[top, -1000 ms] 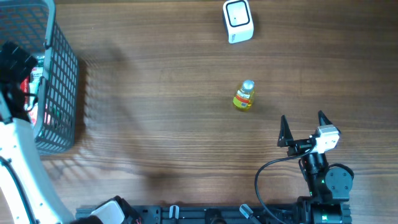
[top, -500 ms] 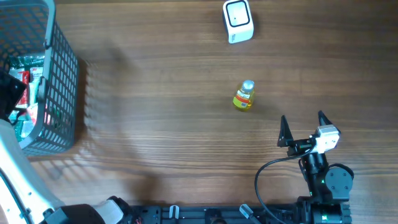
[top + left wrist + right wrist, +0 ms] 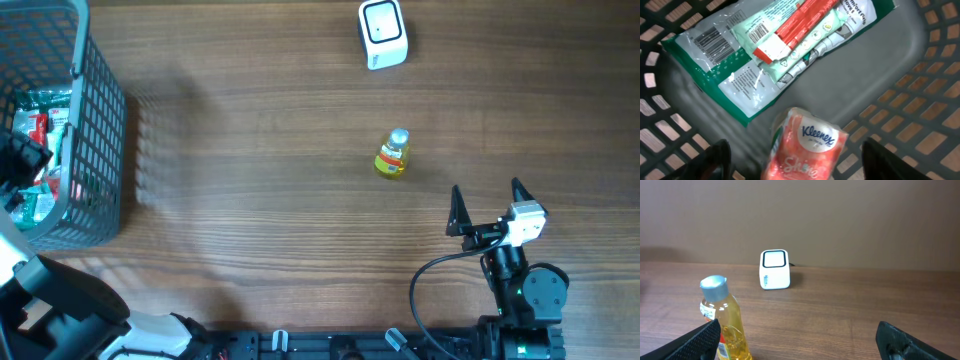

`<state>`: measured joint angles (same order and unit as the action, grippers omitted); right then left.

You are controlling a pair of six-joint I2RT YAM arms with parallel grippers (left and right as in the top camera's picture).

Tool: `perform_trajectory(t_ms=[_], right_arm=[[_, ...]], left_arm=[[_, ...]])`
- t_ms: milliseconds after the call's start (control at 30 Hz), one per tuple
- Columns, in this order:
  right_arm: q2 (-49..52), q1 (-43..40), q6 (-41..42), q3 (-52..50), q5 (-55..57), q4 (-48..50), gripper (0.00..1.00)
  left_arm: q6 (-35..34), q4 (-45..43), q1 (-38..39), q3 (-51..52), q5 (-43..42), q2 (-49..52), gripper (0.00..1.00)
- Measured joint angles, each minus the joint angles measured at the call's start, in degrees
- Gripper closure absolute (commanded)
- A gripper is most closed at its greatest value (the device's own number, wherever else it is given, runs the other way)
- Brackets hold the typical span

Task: Scan the item barcode
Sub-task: 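Reach the left gripper into the basket and grasp the Kleenex pack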

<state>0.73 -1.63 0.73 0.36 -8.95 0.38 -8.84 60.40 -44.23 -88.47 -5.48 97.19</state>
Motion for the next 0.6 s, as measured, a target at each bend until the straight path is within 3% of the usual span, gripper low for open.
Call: perform_trajectory(t_ms=[400,500,600], right_arm=[[0.00,0.00,0.00,0.00,0.00,0.00,0.00],[0.00,0.00,0.00,0.00,0.00,0.00,0.00],[0.00,0.00,0.00,0.00,0.00,0.00,0.00]], left_arm=[[1.31,1.27,-0.04,3.06,-3.21,3.39,0.00],[1.33,1.18,-0.04,4.81,-4.31,7.17,0.09],[1.51,-0.74,-0.04,6.80,-5.11,7.30,0.10]])
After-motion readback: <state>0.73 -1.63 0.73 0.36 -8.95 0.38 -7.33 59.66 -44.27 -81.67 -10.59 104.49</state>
